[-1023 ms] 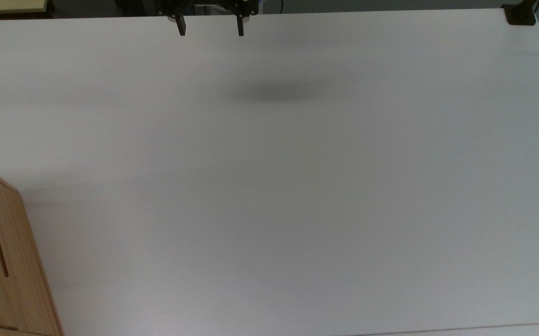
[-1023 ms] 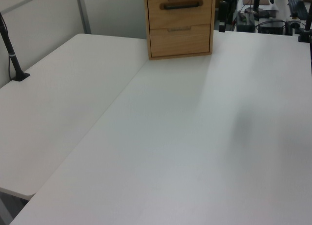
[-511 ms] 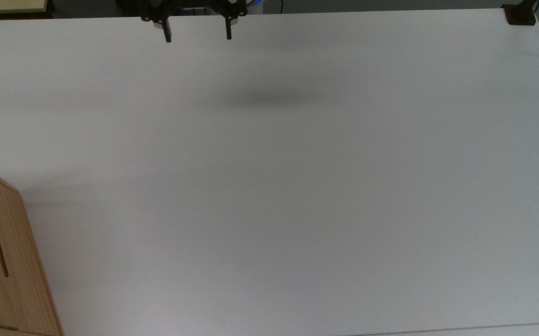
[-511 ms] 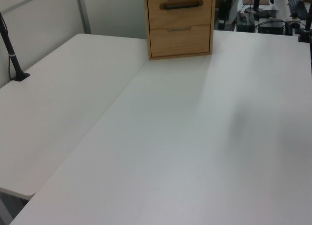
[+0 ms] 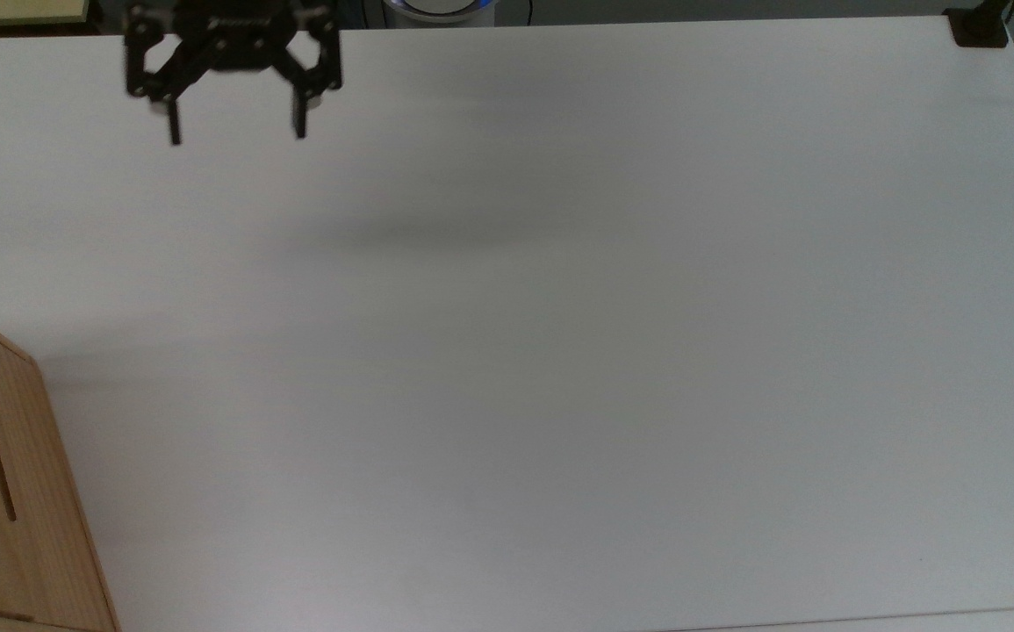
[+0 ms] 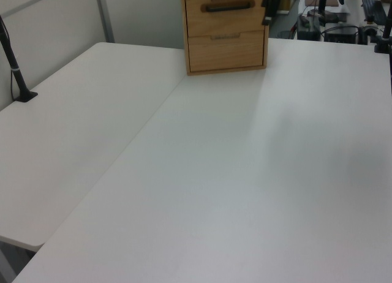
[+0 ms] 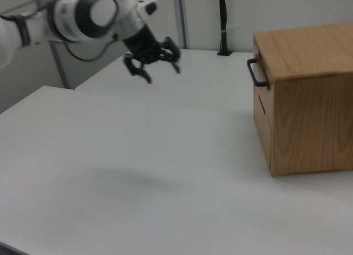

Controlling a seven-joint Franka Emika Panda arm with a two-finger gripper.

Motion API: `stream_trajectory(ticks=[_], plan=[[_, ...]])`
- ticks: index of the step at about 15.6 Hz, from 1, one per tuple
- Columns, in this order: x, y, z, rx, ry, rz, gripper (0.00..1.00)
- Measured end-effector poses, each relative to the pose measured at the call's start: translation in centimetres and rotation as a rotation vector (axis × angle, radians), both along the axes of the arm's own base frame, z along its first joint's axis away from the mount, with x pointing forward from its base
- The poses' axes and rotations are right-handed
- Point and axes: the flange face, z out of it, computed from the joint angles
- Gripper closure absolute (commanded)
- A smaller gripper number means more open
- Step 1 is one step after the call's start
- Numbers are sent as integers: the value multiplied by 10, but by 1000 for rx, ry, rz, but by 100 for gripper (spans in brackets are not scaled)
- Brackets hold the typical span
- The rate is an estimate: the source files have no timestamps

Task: Open the drawer by sliding it
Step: 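Move the gripper toward the wooden cabinet and close it on the black drawer handle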

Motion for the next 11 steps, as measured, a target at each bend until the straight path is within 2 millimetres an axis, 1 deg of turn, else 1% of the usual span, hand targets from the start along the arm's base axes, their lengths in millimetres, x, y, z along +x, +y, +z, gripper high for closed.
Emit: stream_trajectory(ticks=[2,5,8,10,11], plan=[[17,-23,-11,-71,-75,33,0],[34,-53,-25,-188,-162,52,0],[47,-74,-38,-286,-240,83,0],[55,-88,-53,-346,-275,106,1],[59,-95,-62,-366,-285,112,3]])
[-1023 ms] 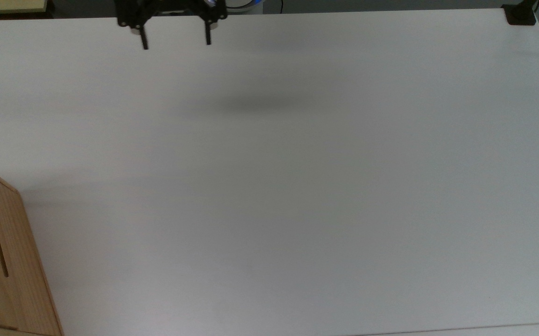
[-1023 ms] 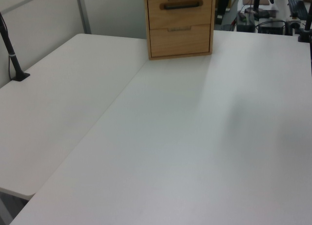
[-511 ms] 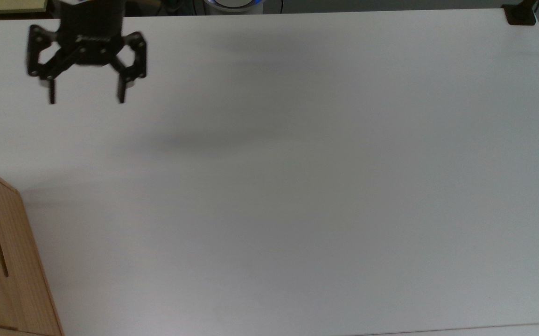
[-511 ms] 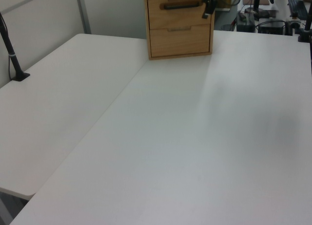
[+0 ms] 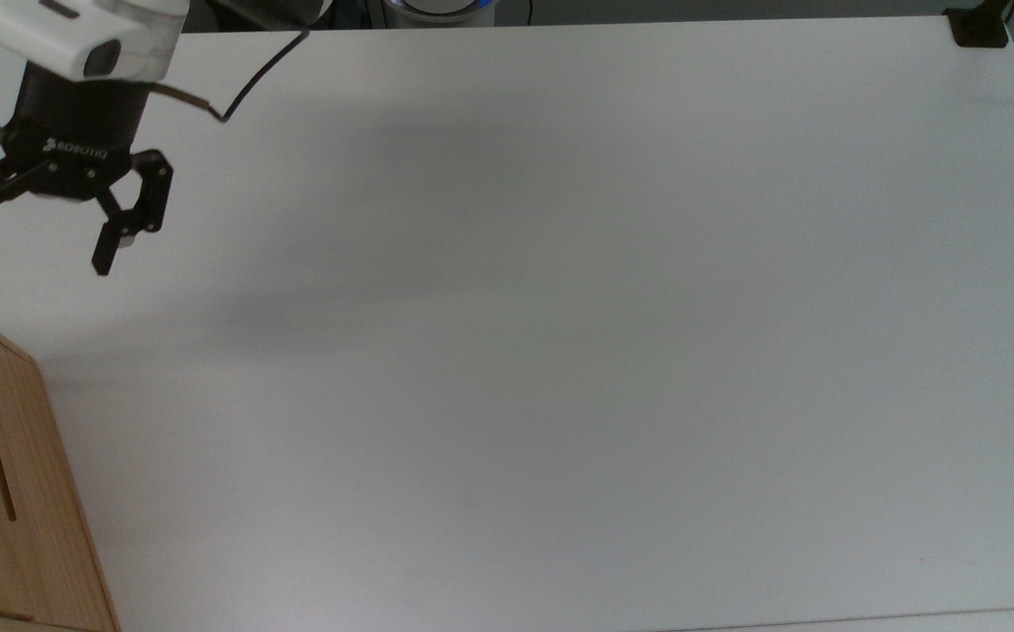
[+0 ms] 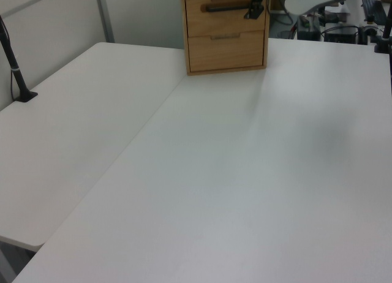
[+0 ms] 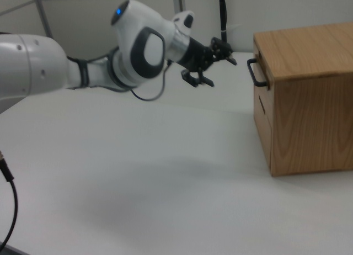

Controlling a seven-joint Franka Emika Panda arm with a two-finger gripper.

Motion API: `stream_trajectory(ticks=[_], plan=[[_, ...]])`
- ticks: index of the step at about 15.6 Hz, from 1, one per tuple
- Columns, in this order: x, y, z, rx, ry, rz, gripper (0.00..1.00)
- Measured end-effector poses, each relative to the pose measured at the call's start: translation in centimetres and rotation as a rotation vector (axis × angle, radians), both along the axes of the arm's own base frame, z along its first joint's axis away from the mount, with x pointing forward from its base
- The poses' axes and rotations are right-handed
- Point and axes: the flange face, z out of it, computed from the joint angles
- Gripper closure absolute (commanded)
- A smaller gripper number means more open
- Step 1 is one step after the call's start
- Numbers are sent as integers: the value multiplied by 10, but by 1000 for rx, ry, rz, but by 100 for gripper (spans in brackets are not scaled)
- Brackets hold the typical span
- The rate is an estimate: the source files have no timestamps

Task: Open the drawer by sliding it
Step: 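Move the gripper toward the wooden cabinet and close it on the black drawer handle, then pull the handle away from the cabinet, sliding the upper drawer outward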

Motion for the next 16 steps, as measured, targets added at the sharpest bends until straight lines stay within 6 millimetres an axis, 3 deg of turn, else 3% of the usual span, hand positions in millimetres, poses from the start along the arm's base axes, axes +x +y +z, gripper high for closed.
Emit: stream_trajectory(ticks=[3,6,8,9,13,16], plan=[[12,-16,-19,-41,-31,9,13],[25,-30,-19,-76,-48,-5,21],[29,-44,-16,-96,-59,-23,43],[29,-49,-16,-103,-62,-29,47],[31,-62,-22,-127,-78,-31,48],[32,-63,-28,-130,-71,-30,55]])
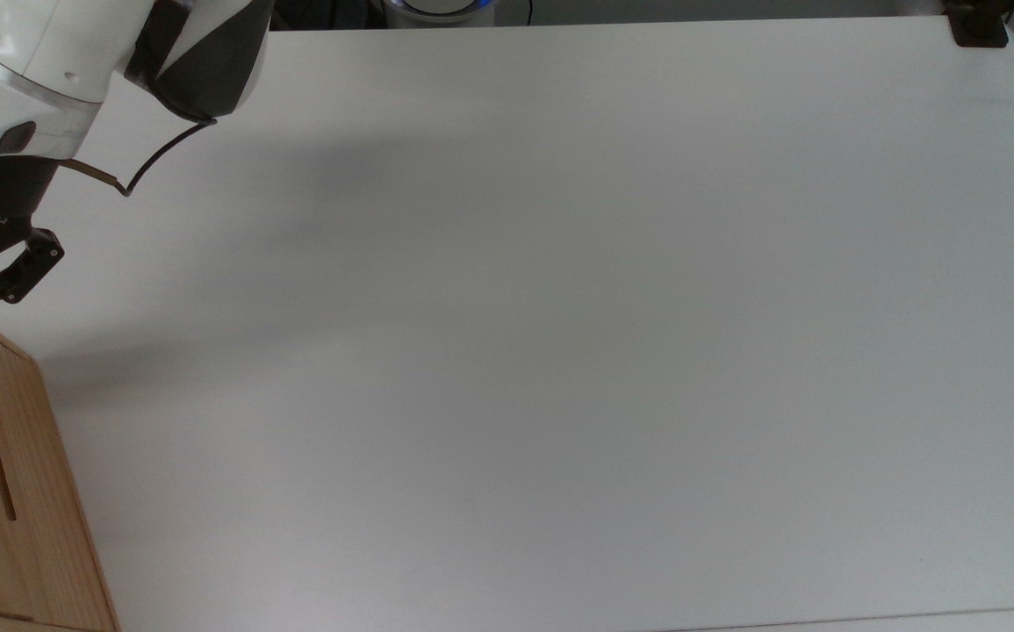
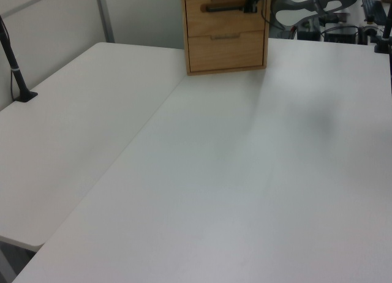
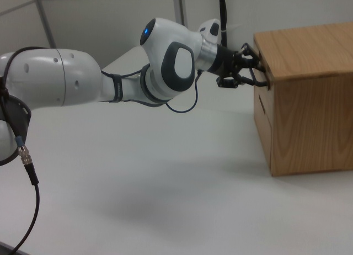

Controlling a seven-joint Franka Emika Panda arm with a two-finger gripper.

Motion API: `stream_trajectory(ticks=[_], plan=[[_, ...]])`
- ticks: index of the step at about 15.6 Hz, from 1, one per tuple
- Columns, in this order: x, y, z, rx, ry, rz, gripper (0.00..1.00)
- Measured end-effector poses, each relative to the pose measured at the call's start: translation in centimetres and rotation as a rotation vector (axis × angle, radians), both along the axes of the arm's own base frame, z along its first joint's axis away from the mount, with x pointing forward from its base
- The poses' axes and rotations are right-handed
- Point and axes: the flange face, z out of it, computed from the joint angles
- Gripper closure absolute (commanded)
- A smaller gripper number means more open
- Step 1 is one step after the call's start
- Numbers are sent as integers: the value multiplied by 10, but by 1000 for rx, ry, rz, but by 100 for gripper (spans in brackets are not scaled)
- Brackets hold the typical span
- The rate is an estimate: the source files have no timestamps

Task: Open the drawer by sliding it
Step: 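Pull the handle away from the cabinet, sliding the upper drawer outward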

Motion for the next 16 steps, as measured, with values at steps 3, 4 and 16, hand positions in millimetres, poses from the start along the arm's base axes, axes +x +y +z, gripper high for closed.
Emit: stream_trajectory(ticks=[3,4,16], plan=[[1,-4,-8,-8,6,-1,75],[1,-3,-8,-8,5,0,85],[-9,20,-10,53,8,4,100]])
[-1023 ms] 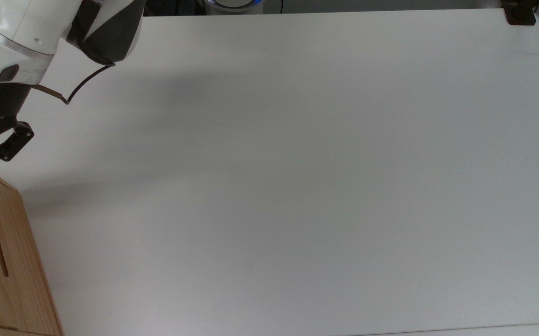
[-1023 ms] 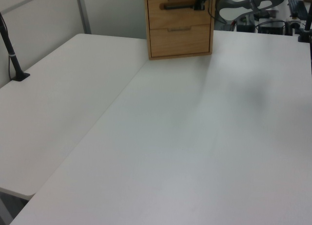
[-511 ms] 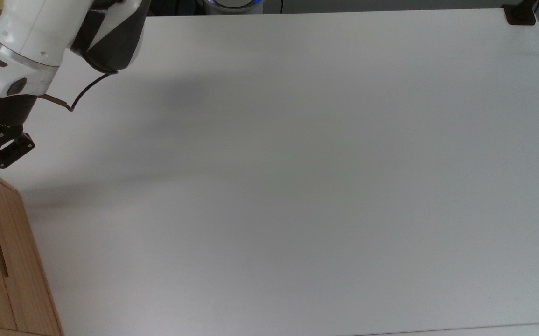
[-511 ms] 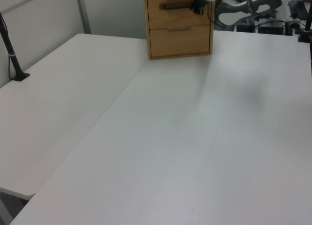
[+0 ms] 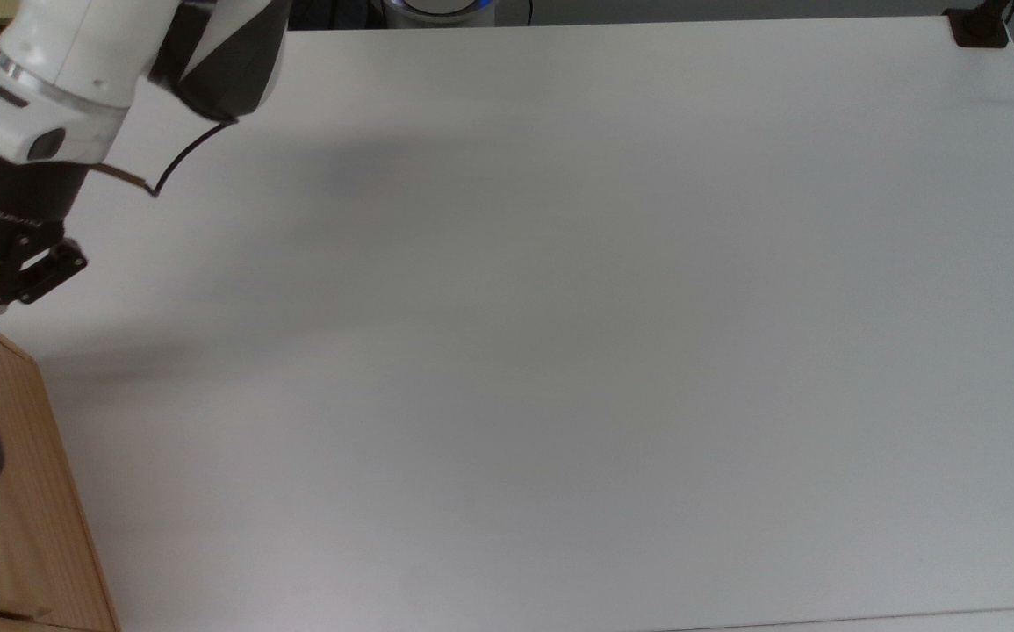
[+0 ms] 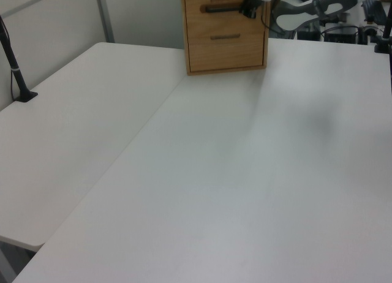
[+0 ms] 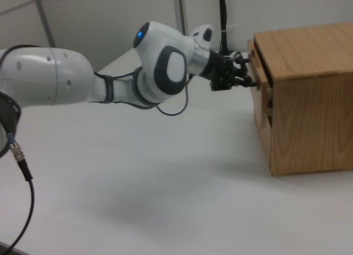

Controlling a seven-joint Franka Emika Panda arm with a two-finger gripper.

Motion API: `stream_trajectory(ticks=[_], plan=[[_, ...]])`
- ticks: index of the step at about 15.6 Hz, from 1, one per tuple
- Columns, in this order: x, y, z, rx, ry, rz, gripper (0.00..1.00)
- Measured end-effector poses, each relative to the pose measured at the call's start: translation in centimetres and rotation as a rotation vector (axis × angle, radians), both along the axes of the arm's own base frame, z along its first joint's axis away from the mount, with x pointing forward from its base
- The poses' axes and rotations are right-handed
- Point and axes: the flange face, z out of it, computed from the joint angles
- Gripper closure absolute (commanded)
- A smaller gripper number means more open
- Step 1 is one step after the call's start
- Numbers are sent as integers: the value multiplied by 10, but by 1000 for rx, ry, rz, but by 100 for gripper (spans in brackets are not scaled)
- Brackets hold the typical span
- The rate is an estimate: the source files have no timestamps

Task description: Open the drawer by sliding it

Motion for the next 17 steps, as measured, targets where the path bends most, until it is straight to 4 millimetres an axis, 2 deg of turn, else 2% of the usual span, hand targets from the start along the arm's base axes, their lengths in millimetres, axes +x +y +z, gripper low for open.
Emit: stream_trajectory(ticks=[3,6,10,12,13,14,15,16,17], plan=[[-23,30,7,74,8,23,100],[-48,69,15,179,27,13,100],[-70,122,34,300,136,-60,100],[-79,148,42,366,196,-83,97],[-84,161,45,392,227,-88,86],[-89,174,47,402,260,-87,57],[-92,179,48,407,288,-96,14],[-94,184,49,420,314,-104,1],[-97,188,52,449,335,-121,0]])
